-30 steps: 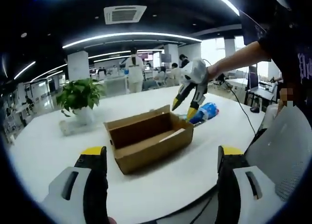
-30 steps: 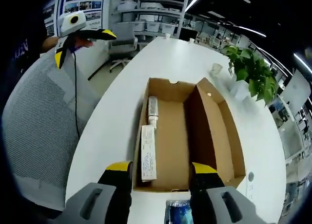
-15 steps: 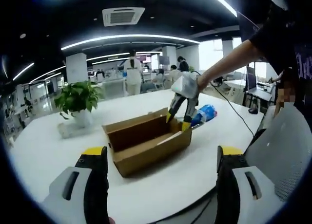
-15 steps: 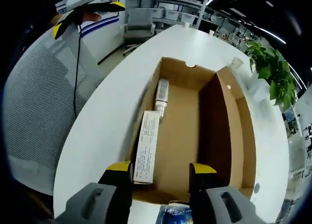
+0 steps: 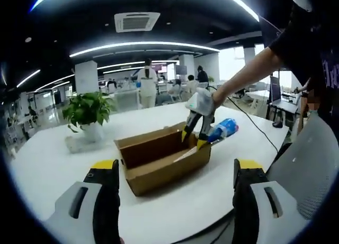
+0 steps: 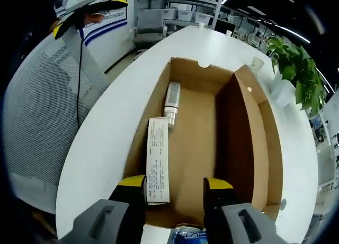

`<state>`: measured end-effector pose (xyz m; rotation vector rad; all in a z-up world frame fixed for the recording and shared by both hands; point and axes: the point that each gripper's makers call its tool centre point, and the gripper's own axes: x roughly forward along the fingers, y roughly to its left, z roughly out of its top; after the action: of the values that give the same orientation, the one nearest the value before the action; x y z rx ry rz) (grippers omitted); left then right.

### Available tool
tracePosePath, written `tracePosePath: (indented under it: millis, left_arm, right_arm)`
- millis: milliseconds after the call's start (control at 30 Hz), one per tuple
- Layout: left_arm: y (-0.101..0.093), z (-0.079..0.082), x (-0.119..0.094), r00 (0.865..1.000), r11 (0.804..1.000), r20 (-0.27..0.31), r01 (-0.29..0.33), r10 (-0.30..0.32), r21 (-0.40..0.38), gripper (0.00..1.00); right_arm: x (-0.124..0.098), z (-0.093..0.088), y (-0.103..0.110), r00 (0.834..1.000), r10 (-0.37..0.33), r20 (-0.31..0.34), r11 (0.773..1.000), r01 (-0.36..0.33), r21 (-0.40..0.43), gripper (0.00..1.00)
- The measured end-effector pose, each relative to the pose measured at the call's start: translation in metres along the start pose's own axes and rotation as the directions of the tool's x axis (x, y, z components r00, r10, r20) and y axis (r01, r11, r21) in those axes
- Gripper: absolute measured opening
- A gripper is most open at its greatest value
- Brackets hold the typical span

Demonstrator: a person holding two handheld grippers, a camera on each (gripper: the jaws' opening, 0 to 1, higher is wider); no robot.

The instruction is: Operate the shoe box by opening the lid, removing the specified soft item, and placing it in the target area until the item is outside and the box remains undamaged.

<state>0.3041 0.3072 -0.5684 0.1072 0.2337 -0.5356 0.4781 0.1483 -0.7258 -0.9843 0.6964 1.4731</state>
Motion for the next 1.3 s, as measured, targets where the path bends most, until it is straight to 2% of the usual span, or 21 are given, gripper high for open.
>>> tracePosePath:
  millis: [100,300,367,500,633,933,1300]
  left_arm:
    - [0.001,0.000,0.000,1.000,1.000,0.003,-0.003,0.003,-0.002,0.86]
    - [0.001,0.000,-0.001,1.000,1.000,0.004,-0.002,0.002,-0.006,0.86]
    - [0.005,-0.003,-0.003,1.000,1.000,-0.013,-0.029,0.029,-0.003,0.86]
    - [0.001,-0.009,-0.001,0.999,1.000,-0.051,-0.016,0.017,0.021,0.87]
    - [-0.001,-0.012,0.000,0.998,1.000,-0.070,-0.004,0.005,0.012,0.88]
    - [-0.007,-0.012,0.002,0.996,0.999,-0.088,0.021,-0.018,0.032,0.86]
    - [-0.008,-0.015,0.002,0.994,0.998,-0.104,0.037,-0.032,0.045,0.82]
  right_arm:
    - [-0.003,-0.001,-0.003,1.000,-0.012,-0.010,1.000,0.012,-0.008,0.40]
    - [-0.002,0.012,0.008,1.000,0.006,0.022,1.000,-0.006,-0.002,0.39]
    - [0.002,0.017,0.011,0.999,0.005,0.040,1.000,-0.005,0.003,0.38]
    - [0.013,0.026,0.016,0.997,-0.006,0.080,1.000,0.004,0.019,0.35]
    - [0.018,0.026,0.019,0.997,-0.009,0.074,1.000,0.009,-0.002,0.24]
    - [0.025,0.023,0.023,0.998,0.016,0.062,1.000,-0.014,-0.022,0.15]
    - [0.025,0.028,0.022,0.997,0.019,0.070,0.998,-0.015,-0.054,0.14]
